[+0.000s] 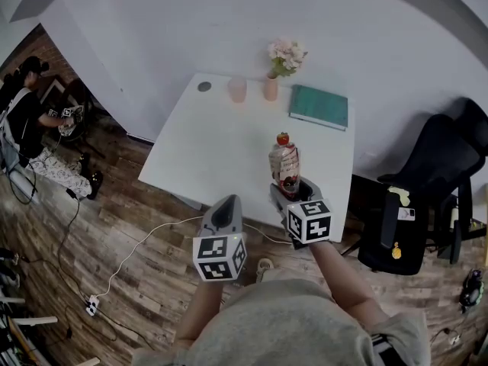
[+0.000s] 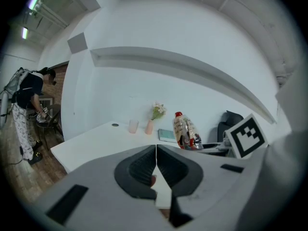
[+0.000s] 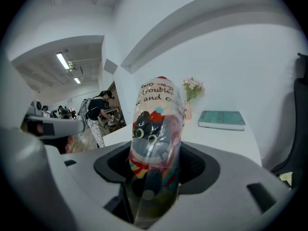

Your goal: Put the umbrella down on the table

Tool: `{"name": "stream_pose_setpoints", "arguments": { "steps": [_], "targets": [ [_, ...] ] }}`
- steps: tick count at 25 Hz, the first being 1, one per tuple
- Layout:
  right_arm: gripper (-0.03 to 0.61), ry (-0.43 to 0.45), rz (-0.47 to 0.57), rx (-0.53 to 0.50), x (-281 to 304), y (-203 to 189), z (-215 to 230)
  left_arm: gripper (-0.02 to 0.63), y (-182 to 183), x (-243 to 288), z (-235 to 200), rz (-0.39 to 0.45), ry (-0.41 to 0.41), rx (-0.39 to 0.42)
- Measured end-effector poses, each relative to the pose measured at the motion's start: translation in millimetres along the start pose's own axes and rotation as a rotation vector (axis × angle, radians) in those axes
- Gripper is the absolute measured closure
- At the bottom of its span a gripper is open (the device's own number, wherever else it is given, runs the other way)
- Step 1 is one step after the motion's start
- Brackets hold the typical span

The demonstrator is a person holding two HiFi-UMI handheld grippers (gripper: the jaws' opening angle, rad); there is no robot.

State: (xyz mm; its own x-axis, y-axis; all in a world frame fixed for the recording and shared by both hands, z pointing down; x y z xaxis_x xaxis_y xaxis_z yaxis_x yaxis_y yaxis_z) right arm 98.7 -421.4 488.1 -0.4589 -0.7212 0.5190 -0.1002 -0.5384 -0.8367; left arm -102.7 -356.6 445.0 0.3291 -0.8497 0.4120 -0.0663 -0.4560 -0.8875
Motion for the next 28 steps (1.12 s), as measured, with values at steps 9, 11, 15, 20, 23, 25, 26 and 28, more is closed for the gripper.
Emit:
{"name": "stream_pose_setpoints", "arguments": {
  "steps": [9, 11, 15, 20, 23, 25, 26, 28],
  "targets": [
    [0.307, -0.019, -0.093, 0.004, 42.0, -8.6, 19.5, 0.606, 3.0, 18.6, -3.9, -0.017, 0.005, -0.005],
    [0.305, -0.023, -0.119, 0.01, 51.1, -11.0, 23.9, 0.606, 2.9, 23.1, -4.5, -0.021, 0.003, -0.004],
    [0.307, -0.03, -0.174, 0.023, 67.3, -15.5, 32.5, 0.606, 1.9, 31.9, -4.5, -0.03, 0.002, -0.008],
    [0.307, -0.04, -0.238, 0.04, 85.5, -20.8, 42.6, 0.606, 1.2, 40.8, -2.3, -0.036, -0.001, -0.008],
    [0.307, -0.043, -0.27, 0.053, 96.4, -23.7, 47.7, 0.606, 1.2, 45.6, -2.0, -0.041, -0.003, -0.008],
    [0.307, -0.05, -0.295, 0.057, 104.1, -25.7, 51.5, 0.606, 1.8, 49.2, -2.4, -0.044, -0.002, -0.008],
    [0.307, -0.056, -0.307, 0.058, 107.7, -26.9, 53.4, 0.606, 2.2, 50.8, -2.7, -0.045, -0.002, -0.009],
    [0.307, -0.061, -0.327, 0.062, 114.4, -28.8, 56.6, 0.606, 3.1, 53.9, -3.2, -0.045, -0.001, -0.009]
  ]
}}
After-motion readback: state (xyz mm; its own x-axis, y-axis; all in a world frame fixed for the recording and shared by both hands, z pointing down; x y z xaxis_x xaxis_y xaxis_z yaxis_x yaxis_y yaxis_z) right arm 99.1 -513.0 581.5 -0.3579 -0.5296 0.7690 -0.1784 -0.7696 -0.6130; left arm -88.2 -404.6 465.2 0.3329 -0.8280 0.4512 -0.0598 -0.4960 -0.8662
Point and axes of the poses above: the fingertips, and each gripper's own axes: x forward along the fingers, z to its right, y out of its top, the point moved 10 cm from there along -x, backward along the fingers, and after that the axes turned 4 degrees about -z, right-handed, at the moved point
